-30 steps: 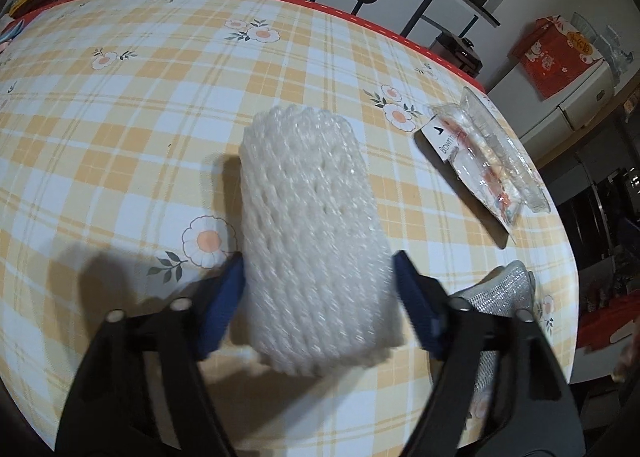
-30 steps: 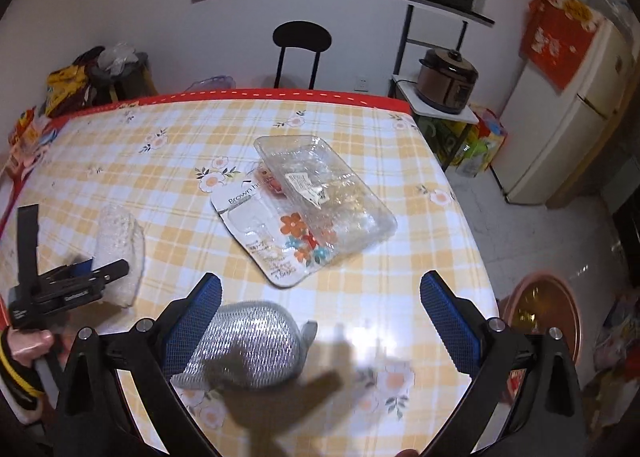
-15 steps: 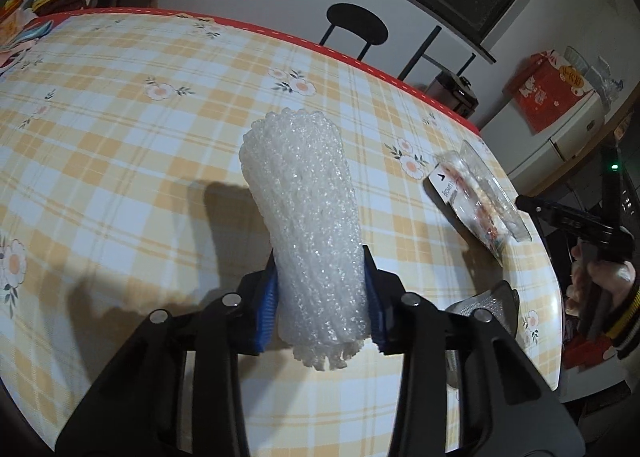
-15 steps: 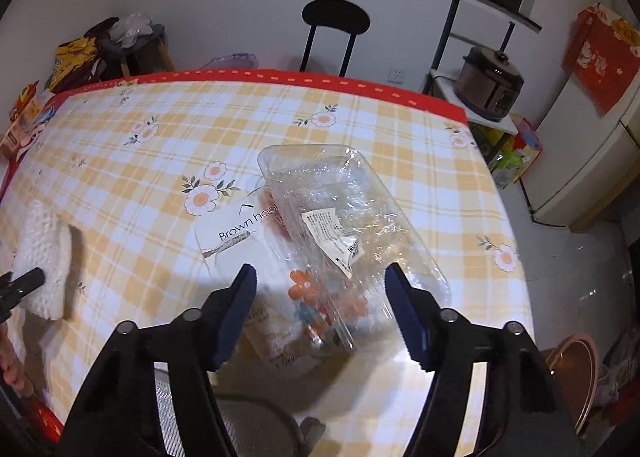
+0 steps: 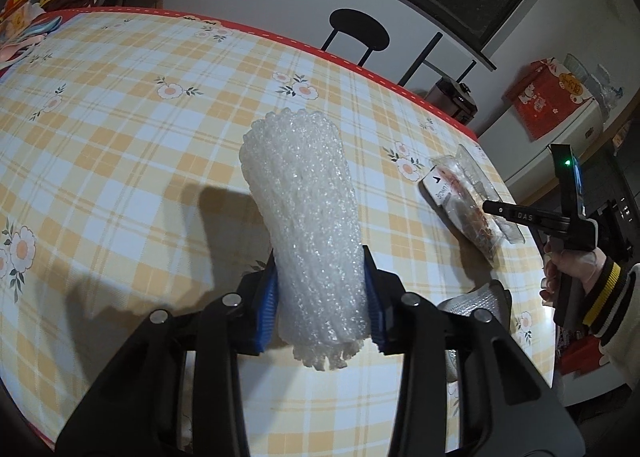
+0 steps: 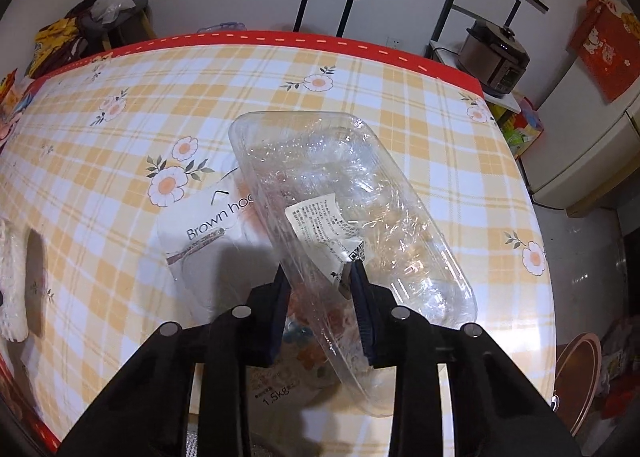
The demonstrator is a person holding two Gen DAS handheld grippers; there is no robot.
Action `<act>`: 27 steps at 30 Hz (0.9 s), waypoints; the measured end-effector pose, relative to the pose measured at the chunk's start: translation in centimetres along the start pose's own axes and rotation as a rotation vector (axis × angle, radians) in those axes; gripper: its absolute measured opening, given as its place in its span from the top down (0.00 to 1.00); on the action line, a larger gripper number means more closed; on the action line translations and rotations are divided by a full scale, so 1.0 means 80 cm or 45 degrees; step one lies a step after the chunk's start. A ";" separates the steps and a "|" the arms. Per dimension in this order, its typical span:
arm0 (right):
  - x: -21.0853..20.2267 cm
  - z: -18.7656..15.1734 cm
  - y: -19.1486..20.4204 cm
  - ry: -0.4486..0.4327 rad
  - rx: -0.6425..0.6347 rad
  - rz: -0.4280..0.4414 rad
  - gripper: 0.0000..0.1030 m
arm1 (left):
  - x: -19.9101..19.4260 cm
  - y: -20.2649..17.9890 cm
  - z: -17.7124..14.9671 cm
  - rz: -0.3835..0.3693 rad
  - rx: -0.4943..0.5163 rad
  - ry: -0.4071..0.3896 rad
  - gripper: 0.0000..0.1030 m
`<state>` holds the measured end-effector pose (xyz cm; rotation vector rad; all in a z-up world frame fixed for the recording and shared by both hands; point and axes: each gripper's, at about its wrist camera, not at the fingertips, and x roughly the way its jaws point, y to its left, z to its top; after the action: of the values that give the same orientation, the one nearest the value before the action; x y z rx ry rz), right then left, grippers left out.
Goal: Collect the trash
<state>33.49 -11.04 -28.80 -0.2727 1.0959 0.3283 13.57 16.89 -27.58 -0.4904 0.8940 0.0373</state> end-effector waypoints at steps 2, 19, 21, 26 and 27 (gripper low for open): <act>-0.008 -0.002 0.004 -0.025 -0.023 0.000 0.82 | -0.004 -0.005 0.000 -0.012 0.007 -0.010 0.62; -0.163 -0.057 0.004 -0.398 0.101 0.143 0.89 | -0.047 -0.049 0.001 -0.096 0.086 -0.088 0.62; -0.177 -0.068 0.004 -0.425 0.127 0.167 0.89 | -0.054 -0.054 0.000 -0.102 0.095 -0.097 0.62; -0.208 -0.098 -0.002 -0.479 0.160 0.200 0.89 | -0.073 -0.069 -0.003 -0.111 0.123 -0.125 0.62; -0.214 -0.105 -0.004 -0.486 0.164 0.209 0.89 | -0.076 -0.072 -0.005 -0.110 0.128 -0.129 0.62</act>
<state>19.61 -16.61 -17.00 -0.0022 0.7587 0.4347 10.78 12.65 -20.91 -0.4289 0.7711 -0.0613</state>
